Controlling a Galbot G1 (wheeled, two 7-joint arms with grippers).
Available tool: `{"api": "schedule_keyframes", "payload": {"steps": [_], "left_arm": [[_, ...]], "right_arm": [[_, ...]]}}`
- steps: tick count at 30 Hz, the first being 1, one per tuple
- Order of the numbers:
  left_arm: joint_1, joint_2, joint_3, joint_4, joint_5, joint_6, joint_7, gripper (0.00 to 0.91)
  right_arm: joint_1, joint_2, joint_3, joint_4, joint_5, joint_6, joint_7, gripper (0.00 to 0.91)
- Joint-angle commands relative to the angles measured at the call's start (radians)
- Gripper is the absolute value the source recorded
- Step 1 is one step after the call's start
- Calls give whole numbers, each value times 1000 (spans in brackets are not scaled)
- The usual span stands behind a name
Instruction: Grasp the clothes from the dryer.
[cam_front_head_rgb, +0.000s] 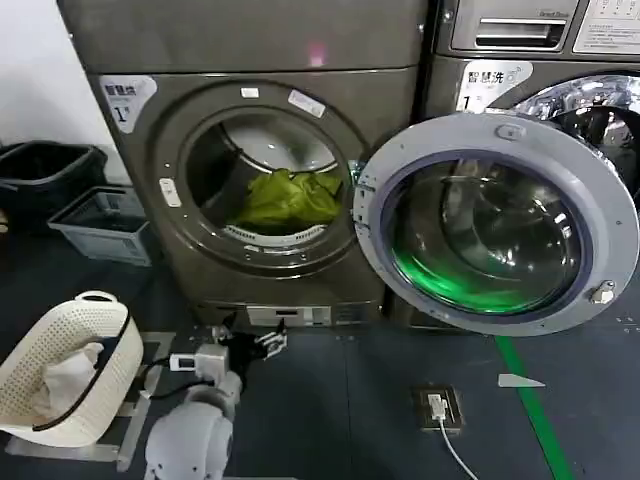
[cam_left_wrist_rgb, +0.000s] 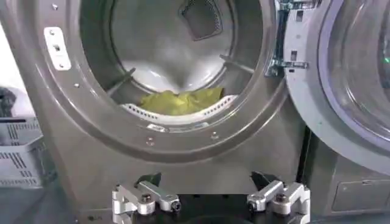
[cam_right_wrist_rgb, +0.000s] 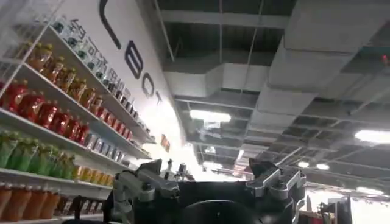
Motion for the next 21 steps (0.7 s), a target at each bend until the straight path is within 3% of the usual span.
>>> {"api": "schedule_keyframes", "payload": {"steps": [1, 21], "left_arm": [[-1, 1, 0, 5, 2, 49, 2, 907], [-5, -1, -1, -3, 16, 49, -2, 907]], "right_arm": [[1, 3, 1, -2, 0, -1, 0, 907], [2, 5, 4, -4, 0, -3, 0, 907]]}}
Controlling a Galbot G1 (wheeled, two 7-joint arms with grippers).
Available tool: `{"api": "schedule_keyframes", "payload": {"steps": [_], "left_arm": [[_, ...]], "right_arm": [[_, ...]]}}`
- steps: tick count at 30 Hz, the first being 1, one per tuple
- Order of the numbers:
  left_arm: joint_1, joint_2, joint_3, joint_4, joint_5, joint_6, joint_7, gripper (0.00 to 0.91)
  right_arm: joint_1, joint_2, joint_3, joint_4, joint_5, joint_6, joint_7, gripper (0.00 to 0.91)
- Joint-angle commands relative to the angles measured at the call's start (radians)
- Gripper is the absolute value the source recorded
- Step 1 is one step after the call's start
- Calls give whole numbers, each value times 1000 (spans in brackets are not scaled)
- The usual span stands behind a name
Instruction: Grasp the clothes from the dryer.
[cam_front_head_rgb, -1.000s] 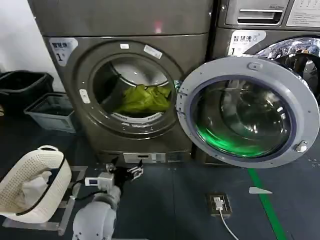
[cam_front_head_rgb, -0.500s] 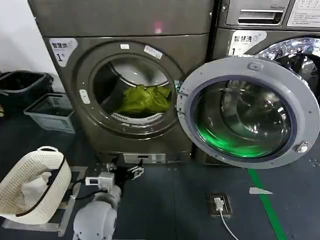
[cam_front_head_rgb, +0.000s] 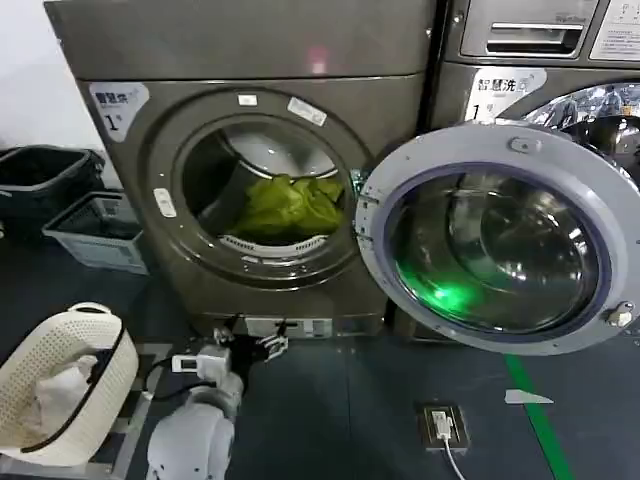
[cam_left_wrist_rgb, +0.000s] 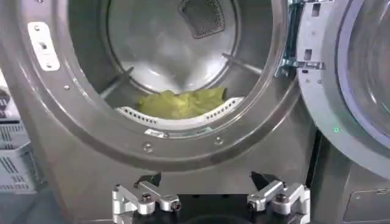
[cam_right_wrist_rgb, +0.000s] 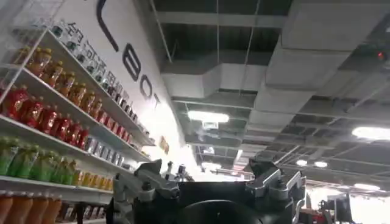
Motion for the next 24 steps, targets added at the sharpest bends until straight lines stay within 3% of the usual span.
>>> {"api": "schedule_keyframes", "payload": {"steps": [1, 24], "left_arm": [[-2, 0, 0, -3, 8, 49, -2, 907], [-8, 2, 1, 3, 17, 49, -6, 907]], "right_arm": [[-1, 2, 2, 0, 0, 0, 0, 907], [-5, 2, 9, 1, 0, -2, -1, 907]]}}
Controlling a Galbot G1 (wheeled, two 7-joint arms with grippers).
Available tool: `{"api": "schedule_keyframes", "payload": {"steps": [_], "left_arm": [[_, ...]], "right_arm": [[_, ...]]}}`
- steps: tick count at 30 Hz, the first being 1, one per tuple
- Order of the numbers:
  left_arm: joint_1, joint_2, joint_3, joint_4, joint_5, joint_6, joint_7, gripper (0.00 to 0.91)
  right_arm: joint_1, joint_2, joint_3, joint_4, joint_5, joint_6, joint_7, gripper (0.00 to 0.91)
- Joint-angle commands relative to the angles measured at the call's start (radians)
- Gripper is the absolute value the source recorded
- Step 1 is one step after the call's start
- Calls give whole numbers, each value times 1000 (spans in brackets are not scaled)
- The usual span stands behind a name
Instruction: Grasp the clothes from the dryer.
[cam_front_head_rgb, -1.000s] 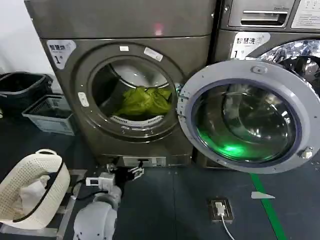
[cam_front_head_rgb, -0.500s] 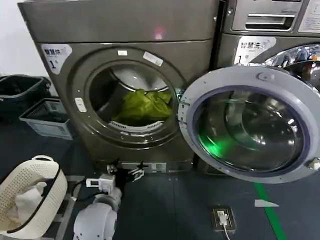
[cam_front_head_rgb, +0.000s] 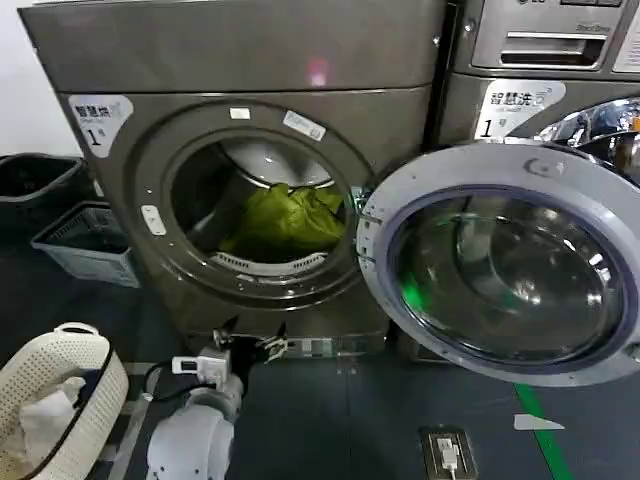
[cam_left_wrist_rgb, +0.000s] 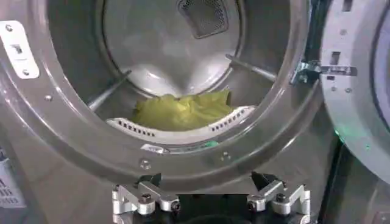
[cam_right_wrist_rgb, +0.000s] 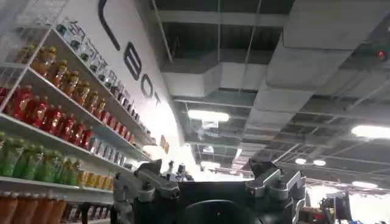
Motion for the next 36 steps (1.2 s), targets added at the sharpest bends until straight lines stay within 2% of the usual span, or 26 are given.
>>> {"api": "schedule_keyframes", "payload": {"steps": [1, 36], "left_arm": [[-5, 0, 1, 2, 1, 49, -1, 907], [-8, 1, -3, 2, -19, 49, 6, 907]], "right_arm": [[1, -1, 3, -3, 0, 0, 0, 907], [-8, 4, 34, -22, -2, -1, -1, 907]]}}
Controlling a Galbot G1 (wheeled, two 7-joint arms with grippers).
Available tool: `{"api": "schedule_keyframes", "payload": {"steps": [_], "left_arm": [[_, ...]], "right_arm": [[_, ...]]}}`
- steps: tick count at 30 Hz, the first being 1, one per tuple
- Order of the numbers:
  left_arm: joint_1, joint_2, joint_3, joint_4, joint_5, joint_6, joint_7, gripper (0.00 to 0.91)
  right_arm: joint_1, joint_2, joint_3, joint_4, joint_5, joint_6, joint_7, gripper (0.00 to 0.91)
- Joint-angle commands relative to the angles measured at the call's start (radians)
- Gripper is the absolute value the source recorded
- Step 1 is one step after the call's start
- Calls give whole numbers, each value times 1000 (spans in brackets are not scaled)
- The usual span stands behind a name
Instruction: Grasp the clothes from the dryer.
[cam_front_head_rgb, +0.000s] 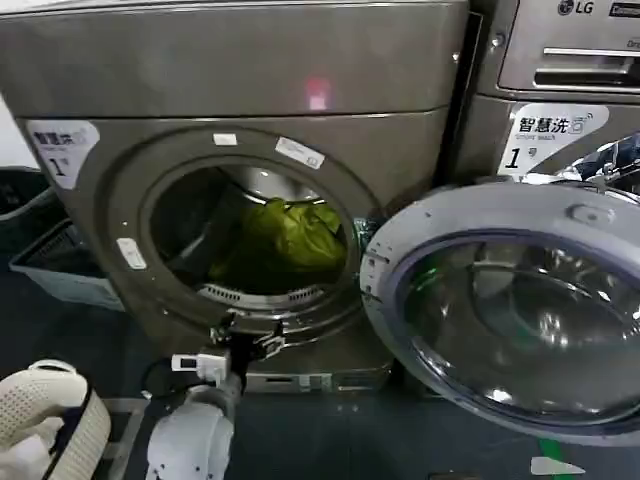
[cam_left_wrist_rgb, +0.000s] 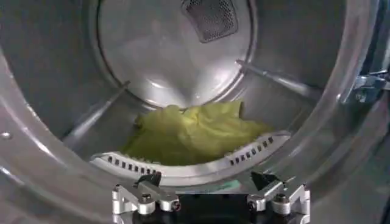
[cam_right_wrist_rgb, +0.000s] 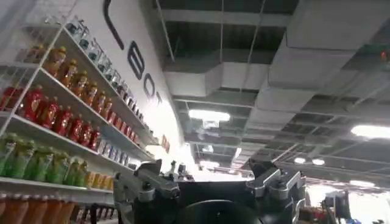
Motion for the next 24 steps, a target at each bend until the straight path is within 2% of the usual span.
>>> {"api": "schedule_keyframes", "payload": {"steps": [1, 18, 24], "left_arm": [[0, 0, -1, 4, -4, 49, 3, 907], [1, -3, 0, 6, 0, 49, 34, 907], [5, -3, 7, 18, 57, 49, 29, 907]], "right_arm": [[0, 2, 1, -3, -1, 1, 0, 907], [3, 1, 0, -14, -2, 2, 0, 907], [3, 0, 2, -16, -3, 4, 0, 907]]}}
